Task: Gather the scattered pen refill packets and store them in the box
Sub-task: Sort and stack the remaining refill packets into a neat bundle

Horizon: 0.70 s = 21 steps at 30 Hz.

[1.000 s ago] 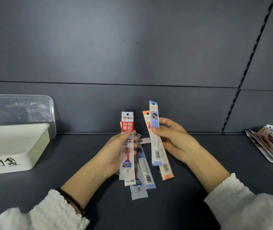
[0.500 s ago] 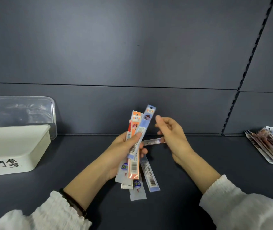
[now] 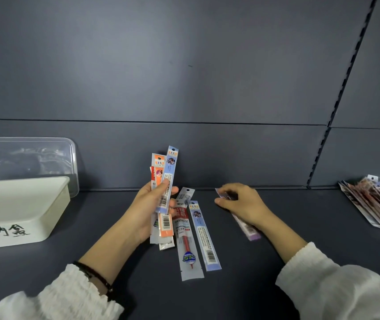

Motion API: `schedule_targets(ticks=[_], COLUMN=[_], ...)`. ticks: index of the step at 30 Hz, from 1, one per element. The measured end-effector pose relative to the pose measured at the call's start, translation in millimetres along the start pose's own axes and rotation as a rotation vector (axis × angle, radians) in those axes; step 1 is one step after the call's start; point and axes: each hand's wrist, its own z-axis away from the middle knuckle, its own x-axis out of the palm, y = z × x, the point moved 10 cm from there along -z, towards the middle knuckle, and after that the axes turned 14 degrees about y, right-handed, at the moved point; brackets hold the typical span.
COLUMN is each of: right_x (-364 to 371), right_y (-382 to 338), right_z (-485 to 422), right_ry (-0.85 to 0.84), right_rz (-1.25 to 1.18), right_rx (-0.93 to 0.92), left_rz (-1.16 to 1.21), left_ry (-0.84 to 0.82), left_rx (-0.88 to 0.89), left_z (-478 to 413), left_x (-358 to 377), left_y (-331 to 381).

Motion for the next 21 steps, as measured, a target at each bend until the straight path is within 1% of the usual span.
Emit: schedule_targets(ticks=[1,3,5,6,7,10,12,15,18,21], right_x=[-3,-6,-4,-1,2,7,11,24,30,24], right_y=[2,9,14,13,10,-2,-12,-25,-34,-30], right_z=[0,2,6,9,11,15,22,38,45,40], right_ry=[0.012,0.000,-0.080,-0.124,-0.156,-0.184,-0.207,-0.290,-0.347,-0.371], right_rz=[0.014,0.179,0.384,0.435,0.437,0.303,0.261,0.346,0.437,0.367], right_rx=[0.012,0.069,0.089,0.082,0.071,0.039,0.039,0.019,-0.043,-0.017], left_rz=[-0.001,0.001,0.012,0.018,0.021,0.028,0.025,0.041,0.046,0.030], left_ry=[0.004,0.020,0.036,0.039,0.037,0.017,0.015,0.015,0.016,0.019], left_rx=[0.000,0.002,0.003,0.001,-0.004,-0.033,-0.043,-0.051,-0.049,-0.035], left_z=[0,-1,-3,-4,-4,-3,-4,-6,-7,-9], left_x=[0,-2,-4,-4,-4,-1,0,0,-2,-3], left_y=[0,-1,-1,-1,-3,-8,-10,-10,-10,-9])
